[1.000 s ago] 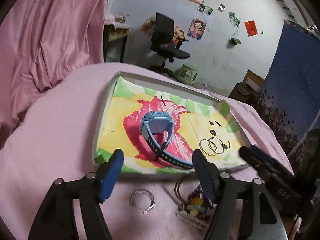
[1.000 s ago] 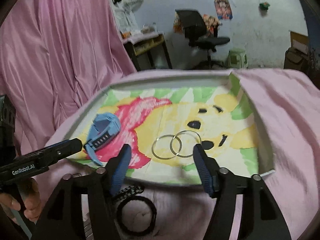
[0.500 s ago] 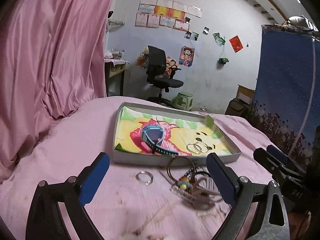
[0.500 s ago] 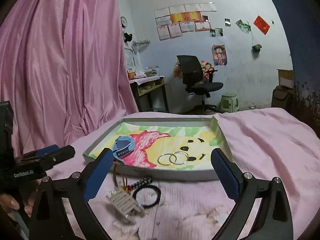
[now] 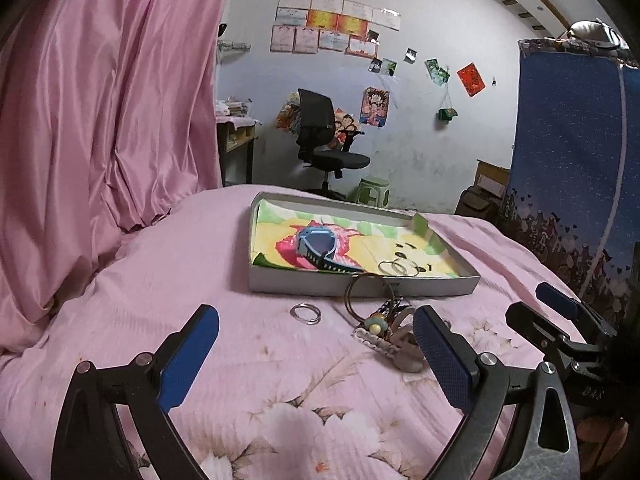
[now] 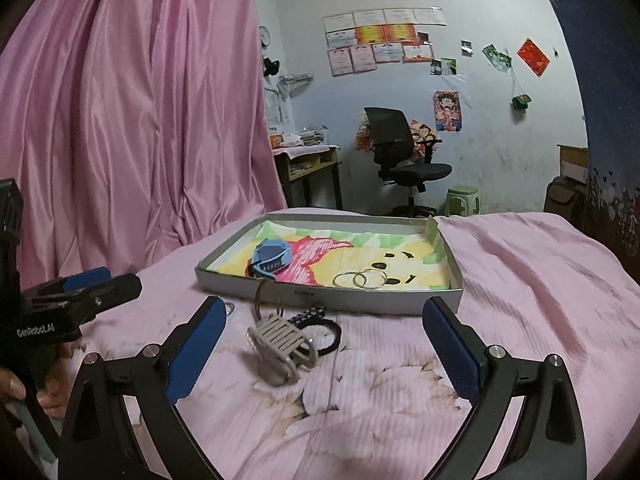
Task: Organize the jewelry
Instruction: 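Move the right gripper to the grey watch clasp and grasp it, then carry the grey clasp into the tray with the right gripper while the left gripper carries a silver ring there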
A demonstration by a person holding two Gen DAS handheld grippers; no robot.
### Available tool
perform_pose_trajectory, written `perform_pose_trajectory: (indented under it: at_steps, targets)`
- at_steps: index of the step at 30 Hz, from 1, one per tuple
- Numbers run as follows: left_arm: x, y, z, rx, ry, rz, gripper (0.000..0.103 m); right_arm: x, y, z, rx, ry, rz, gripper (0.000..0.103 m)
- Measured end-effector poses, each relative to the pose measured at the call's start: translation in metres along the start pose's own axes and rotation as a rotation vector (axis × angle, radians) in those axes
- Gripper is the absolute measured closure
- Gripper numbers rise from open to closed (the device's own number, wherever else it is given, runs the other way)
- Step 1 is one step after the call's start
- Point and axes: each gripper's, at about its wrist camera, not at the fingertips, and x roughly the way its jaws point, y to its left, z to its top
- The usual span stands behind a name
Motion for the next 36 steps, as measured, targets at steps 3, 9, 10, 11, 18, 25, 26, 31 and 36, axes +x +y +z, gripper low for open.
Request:
perform_pose_trajectory:
  at_steps: [3, 9, 10, 11, 18, 25, 26, 31, 36]
  targets:
    - [0.011, 0.004, 0.0, -0.017, 0.06, -0.012, 0.005, 0.001, 0.002, -0.003, -0.016, 0.015, 0.004, 0.006]
    - [0.043, 0.019, -0.002, -0.066, 0.203, -0.011, 0.005, 0.016, -0.002, -0.006, -0.011, 0.105, 0.021, 0.006]
    - [0.049, 0.021, -0.002, -0.07, 0.221, -0.01, 0.005, 0.02, -0.002, -0.007, -0.007, 0.123, 0.026, 0.006]
    - [0.053, 0.021, -0.001, -0.067, 0.234, -0.012, 0.006, 0.025, -0.003, -0.008, -0.004, 0.142, 0.031, 0.006]
    - [0.087, 0.017, 0.0, -0.027, 0.334, -0.029, 0.022, 0.056, 0.003, -0.018, -0.027, 0.278, 0.074, 0.009]
    - [0.118, 0.024, 0.004, -0.033, 0.402, -0.082, 0.035, 0.084, 0.008, -0.021, -0.037, 0.372, 0.107, 0.038]
    - [0.122, 0.023, 0.005, -0.029, 0.404, -0.087, 0.036, 0.087, 0.007, -0.02, -0.035, 0.379, 0.113, 0.04]
    - [0.143, 0.016, 0.007, 0.01, 0.441, -0.098, 0.048, 0.099, 0.009, -0.019, -0.035, 0.401, 0.144, 0.054]
    - [0.151, 0.009, 0.004, 0.051, 0.461, -0.09, 0.073, 0.11, 0.012, -0.02, -0.036, 0.432, 0.181, 0.061]
